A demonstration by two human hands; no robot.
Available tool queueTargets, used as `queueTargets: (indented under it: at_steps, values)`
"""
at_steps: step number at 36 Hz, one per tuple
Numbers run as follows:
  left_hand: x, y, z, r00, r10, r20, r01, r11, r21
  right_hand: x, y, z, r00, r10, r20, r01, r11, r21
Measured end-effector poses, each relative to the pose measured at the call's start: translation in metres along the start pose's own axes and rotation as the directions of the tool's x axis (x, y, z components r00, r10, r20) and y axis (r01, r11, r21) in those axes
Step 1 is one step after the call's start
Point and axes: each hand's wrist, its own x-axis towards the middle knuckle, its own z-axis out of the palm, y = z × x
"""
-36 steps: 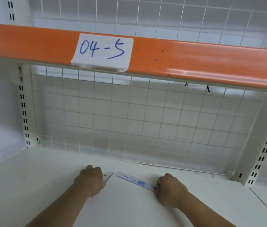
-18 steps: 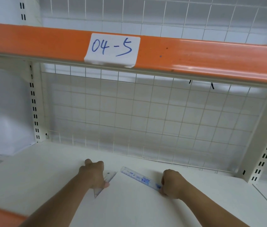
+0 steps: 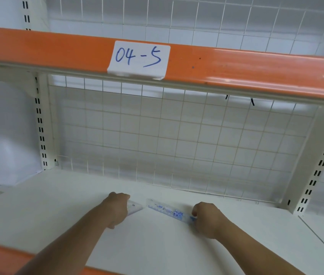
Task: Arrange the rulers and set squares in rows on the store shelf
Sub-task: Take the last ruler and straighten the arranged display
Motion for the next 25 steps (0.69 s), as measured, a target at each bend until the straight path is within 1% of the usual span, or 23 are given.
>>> queueTargets:
  at_steps: [2,4,6,9,12,14,18,21,25]
  values:
    - [0.0,-0.002,0.003,1.0,0.016,-0.013,-0.017,0.998,-0.068,-0.002,0.0,0.001,1.0,-0.008,-0.008,0.008,0.999,-0.041]
    - [-0.003,-0.003,0.005,1.0,0.028,-0.003,-0.028,0.997,-0.071,-0.004,0.0,0.001,1.0,-0.008,-0.03,0.007,0.999,-0.05]
    - [-0.005,-0.004,0.006,1.0,0.01,0.014,-0.009,0.996,-0.092,-0.007,0.0,0.0,0.999,-0.038,-0.03,0.035,0.996,-0.078]
    - [-0.007,-0.004,0.005,0.999,0.002,0.033,0.004,0.986,-0.166,-0.011,0.001,-0.004,0.998,-0.064,-0.001,0.064,0.992,-0.108]
    - [-0.009,-0.004,0.004,0.998,0.01,0.057,0.0,0.985,-0.175,-0.017,0.004,-0.007,0.994,-0.109,0.009,0.109,0.983,-0.148]
    - [-0.011,-0.002,0.003,0.999,0.031,0.04,-0.025,0.99,-0.142,-0.02,0.007,-0.008,0.992,-0.124,0.016,0.125,0.977,-0.172]
    - [-0.012,0.004,0.003,0.996,0.091,-0.026,-0.091,0.996,-0.001,-0.028,0.016,-0.009,0.99,-0.14,0.024,0.142,0.971,-0.192]
    - [-0.015,0.012,0.006,0.992,0.117,-0.056,-0.115,0.993,0.03,-0.038,0.026,-0.01,0.989,-0.145,0.02,0.146,0.982,-0.123]
    - [-0.019,0.025,0.008,0.987,0.145,-0.071,-0.141,0.988,0.062,-0.051,0.043,-0.011,0.98,-0.194,-0.044,0.188,0.976,-0.113]
